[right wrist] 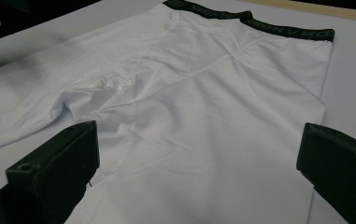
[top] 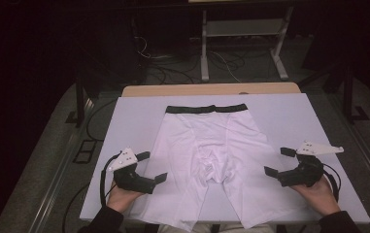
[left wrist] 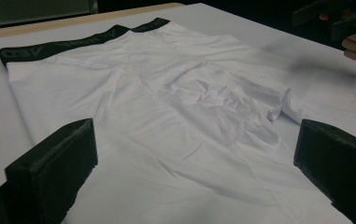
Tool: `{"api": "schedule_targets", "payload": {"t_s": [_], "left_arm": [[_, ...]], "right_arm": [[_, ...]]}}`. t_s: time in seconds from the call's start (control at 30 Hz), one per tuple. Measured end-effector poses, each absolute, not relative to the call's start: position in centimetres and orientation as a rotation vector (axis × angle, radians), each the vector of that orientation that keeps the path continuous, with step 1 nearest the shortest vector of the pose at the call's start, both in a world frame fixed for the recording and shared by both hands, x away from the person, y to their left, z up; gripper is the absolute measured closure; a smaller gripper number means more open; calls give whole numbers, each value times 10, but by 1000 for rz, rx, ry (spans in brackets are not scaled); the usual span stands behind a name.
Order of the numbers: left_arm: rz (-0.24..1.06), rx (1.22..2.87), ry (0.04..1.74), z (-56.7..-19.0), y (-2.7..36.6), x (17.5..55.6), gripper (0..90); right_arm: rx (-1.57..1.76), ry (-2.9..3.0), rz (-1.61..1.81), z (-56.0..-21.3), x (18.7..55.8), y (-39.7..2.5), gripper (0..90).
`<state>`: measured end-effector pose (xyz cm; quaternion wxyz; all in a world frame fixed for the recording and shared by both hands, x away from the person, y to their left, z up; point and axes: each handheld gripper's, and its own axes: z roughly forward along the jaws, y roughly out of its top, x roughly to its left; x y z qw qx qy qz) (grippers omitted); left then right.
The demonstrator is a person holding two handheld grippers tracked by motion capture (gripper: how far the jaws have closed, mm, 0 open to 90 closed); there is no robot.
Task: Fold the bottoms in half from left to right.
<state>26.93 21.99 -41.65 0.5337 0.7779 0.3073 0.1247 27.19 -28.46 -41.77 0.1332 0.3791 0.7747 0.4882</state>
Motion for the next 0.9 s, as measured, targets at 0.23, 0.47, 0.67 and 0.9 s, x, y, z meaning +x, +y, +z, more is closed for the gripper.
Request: {"api": "schedule_targets", "payload": {"t_s": [0.23, 0.47, 0.67, 0.9], "left_arm": [[298, 1844, 737, -416, 222, 269, 0], [297, 1845, 736, -416, 222, 269, 0], [303, 1845, 743, -415, 222, 269, 0], [304, 1845, 749, -416, 223, 269, 0]], "right_arm": [[1095, 2247, 1421, -417, 271, -284, 0], [1093, 2247, 1427, -416, 270, -284, 0], [1089, 2237, 1442, -412, 270, -284, 0], [1073, 2233, 1443, -407, 273, -281, 0]]}}
